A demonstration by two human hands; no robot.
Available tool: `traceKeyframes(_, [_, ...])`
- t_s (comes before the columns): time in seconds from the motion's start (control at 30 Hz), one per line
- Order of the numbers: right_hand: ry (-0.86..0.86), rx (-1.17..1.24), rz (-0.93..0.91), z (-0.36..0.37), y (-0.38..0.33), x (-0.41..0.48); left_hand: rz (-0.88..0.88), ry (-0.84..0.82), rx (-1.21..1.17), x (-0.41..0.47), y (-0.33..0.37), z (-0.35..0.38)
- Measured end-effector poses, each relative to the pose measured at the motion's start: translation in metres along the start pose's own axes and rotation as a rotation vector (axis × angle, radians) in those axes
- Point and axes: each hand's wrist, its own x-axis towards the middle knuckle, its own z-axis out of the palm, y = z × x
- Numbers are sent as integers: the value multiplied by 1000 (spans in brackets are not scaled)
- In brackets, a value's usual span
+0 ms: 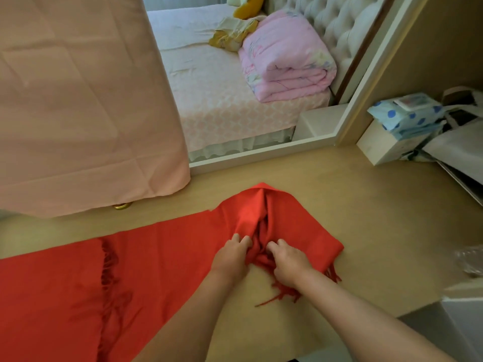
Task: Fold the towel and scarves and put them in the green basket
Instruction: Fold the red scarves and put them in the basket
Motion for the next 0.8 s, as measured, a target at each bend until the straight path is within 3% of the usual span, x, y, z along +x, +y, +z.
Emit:
traceKeyframes(0.07, [29, -62, -32, -7, 11, -1, -4, 43, -106, -2, -4, 0])
traceKeyframes(0.13, [210, -285, -26, -20, 24, 3, -18, 95, -236, -3, -2, -7])
traceKeyframes(0.23, [331, -489, 196, -53, 45, -2, -2, 100, -366, -4, 7, -19])
traceKeyframes(0.3, [306, -587, 407, -71, 56, -6, -12, 0, -345, -5, 14, -20])
traceKeyframes(0.37, [300, -587, 463, -75, 58, -13, -35, -59, -285, -7, 17, -16])
traceKeyframes(0.47, [299, -367, 203, -52, 49, -21, -25, -57, -243, -14, 21, -6])
traceKeyframes(0.57, [193, -103, 12, -18, 34, -31, 35, -43, -139, -23, 24, 4])
traceKeyframes(0.7, [159, 27, -47, 11, 34, -31, 57, -34, 59, -33, 24, 15])
traceKeyframes(0.8, [161, -5, -27, 15, 47, -26, 13, 70, -171, -33, 21, 21])
